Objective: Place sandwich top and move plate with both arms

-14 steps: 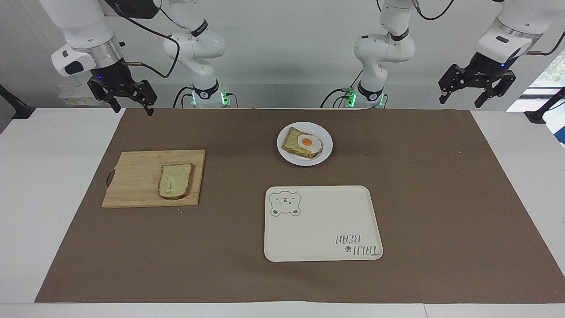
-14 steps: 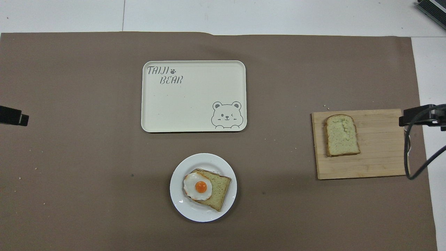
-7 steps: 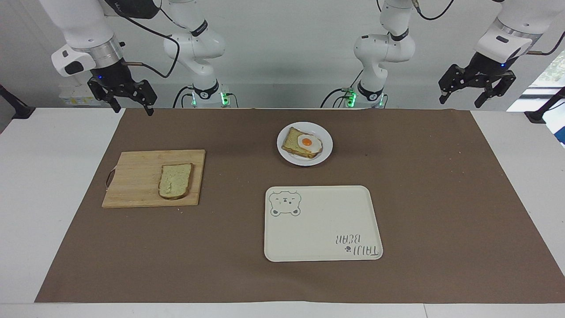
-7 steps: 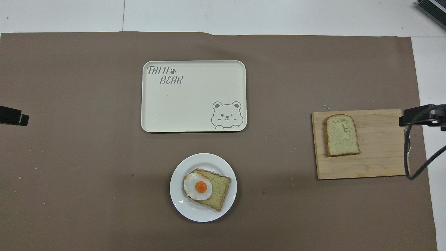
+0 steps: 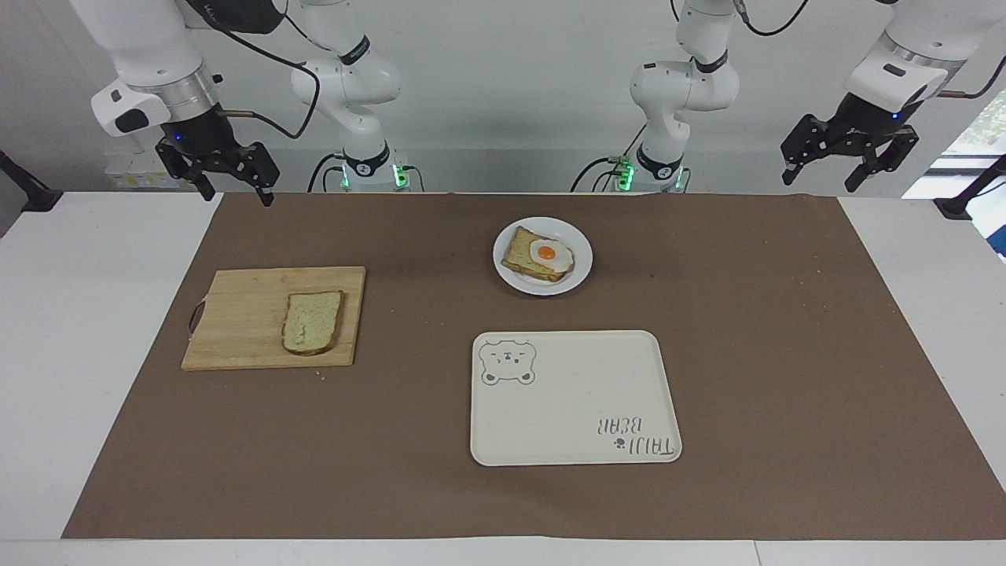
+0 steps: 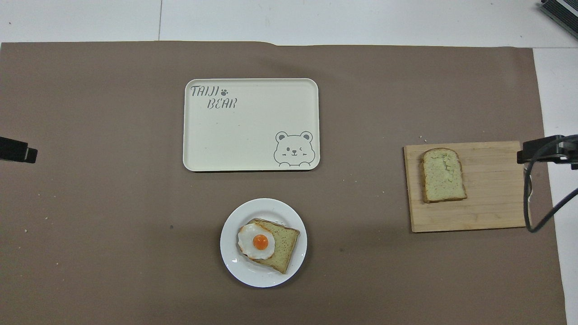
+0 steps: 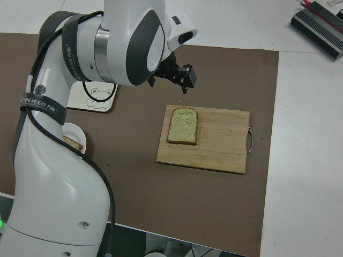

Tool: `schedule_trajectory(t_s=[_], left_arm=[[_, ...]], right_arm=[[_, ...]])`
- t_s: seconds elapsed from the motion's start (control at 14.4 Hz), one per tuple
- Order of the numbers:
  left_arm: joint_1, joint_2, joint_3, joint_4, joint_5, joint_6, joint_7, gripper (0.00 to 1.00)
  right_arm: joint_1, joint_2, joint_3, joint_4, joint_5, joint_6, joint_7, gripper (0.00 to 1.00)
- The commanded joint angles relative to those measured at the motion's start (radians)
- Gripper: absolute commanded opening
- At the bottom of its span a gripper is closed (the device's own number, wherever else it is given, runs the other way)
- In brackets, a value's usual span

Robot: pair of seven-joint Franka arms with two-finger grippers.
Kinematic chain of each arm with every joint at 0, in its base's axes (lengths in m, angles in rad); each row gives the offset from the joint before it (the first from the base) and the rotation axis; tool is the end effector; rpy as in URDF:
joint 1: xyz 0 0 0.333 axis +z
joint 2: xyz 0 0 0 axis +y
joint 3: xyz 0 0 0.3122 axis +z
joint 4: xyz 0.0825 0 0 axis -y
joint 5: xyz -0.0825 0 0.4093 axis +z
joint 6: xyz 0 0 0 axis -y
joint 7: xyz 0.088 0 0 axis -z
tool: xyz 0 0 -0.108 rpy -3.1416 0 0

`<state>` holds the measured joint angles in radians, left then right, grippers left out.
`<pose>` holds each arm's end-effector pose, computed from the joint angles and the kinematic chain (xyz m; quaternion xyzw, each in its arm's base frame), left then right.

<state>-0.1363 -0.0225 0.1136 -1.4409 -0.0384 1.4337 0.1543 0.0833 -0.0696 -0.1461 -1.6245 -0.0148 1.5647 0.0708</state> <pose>0.5569 -0.0163 0.6840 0.9956 -0.0911 0.0089 0.0197 0.5564 -0.0394 0.6316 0.9978 -0.0667 0.0045 0.0023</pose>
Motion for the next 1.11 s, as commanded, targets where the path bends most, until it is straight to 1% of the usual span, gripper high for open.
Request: schedule_trajectory(t_s=[0.0,0.35,0.48,0.55,0.76,1.04], left_arm=[[0.015,0.007,-0.011,0.022,0.009,-0.024,-0.004,1.0],[0.015,0.007,-0.011,0.022,0.009,-0.024,-0.004,1.0],[0.015,0.007,-0.011,0.022,0.009,-0.024,-0.004,1.0],[0.015,0.007,-0.011,0.022,0.009,-0.024,-0.004,1.0],[0.015,0.007,-0.011,0.022,0.009,-0.024,-0.004,1.0],[0.015,0.007,-0.011,0.022,0.009,-0.024,-0.004,1.0]], right_arm=[[-0.013,-0.013,0.002,-0.014,0.006,-0.003,-0.026,1.0],[-0.013,-0.019,0.002,-0.021,0.006,0.0,-0.026,1.0],[-0.014,-0.032,0.0,-0.047,0.006,0.009,-0.028,1.0],[-0.034,-0.036,0.002,-0.076,0.006,0.032,-0.029,1.0],[-0.034,-0.038,0.003,-0.158,0.016,0.138,-0.028,1.0],[-0.042,-0.009,0.003,-0.279,0.019,0.27,-0.074,1.0]])
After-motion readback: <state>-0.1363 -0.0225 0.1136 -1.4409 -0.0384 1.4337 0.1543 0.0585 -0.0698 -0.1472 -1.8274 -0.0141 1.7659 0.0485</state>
